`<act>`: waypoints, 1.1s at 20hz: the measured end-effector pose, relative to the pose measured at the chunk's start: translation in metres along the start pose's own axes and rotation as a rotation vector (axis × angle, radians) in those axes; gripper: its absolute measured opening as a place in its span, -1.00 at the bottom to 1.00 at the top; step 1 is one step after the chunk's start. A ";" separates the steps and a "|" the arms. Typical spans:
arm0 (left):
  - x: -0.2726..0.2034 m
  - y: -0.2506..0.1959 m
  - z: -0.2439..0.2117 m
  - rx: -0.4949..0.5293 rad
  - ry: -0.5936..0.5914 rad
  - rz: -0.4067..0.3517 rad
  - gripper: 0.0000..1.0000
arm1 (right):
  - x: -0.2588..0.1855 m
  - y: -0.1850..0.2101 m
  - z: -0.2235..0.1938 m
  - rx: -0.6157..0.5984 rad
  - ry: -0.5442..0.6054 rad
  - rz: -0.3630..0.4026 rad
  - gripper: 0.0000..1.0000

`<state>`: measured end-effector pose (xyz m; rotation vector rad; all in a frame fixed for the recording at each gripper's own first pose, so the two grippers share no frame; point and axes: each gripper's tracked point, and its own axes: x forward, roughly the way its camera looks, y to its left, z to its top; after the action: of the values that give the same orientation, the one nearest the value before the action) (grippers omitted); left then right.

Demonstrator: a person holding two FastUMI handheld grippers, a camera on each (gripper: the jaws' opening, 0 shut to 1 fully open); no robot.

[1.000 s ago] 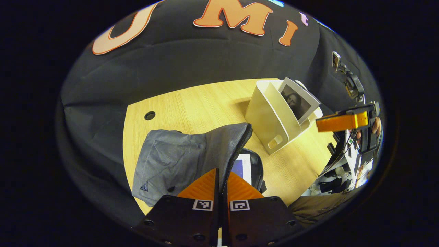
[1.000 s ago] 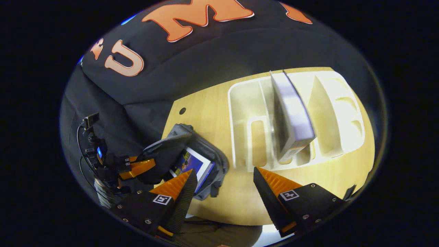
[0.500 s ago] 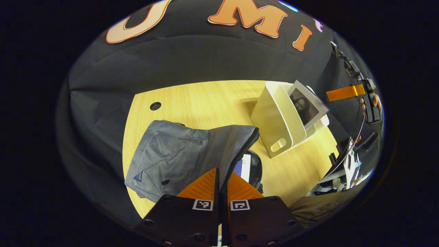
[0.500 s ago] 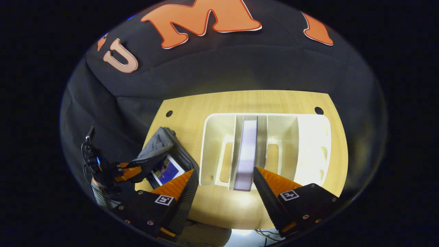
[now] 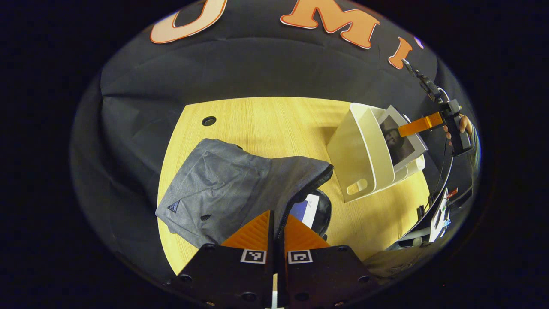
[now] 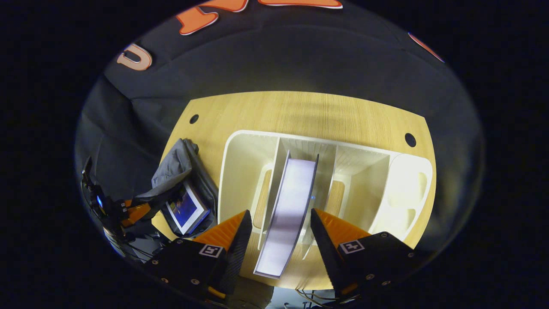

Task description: Open the schoolbag, grab two books from the bookshelf and put them into the schoolbag.

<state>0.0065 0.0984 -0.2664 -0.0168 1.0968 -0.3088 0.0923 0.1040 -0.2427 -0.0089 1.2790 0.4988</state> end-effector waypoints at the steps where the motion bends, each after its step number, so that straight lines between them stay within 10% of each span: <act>1: 0.002 -0.001 -0.001 -0.007 0.007 0.007 -0.91 | 0.004 -0.003 0.000 0.018 0.019 -0.013 0.59; 8: 0.004 -0.003 -0.001 -0.008 0.018 0.016 -0.92 | 0.005 -0.029 0.004 0.126 0.026 -0.091 -0.19; 22: 0.000 0.002 0.000 0.150 0.004 -0.085 -0.92 | -0.066 -0.012 -0.035 0.226 -0.095 -0.167 -0.24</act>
<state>0.0069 0.1008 -0.2663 0.0712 1.0757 -0.4670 0.0518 0.0602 -0.1958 0.0954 1.2238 0.2071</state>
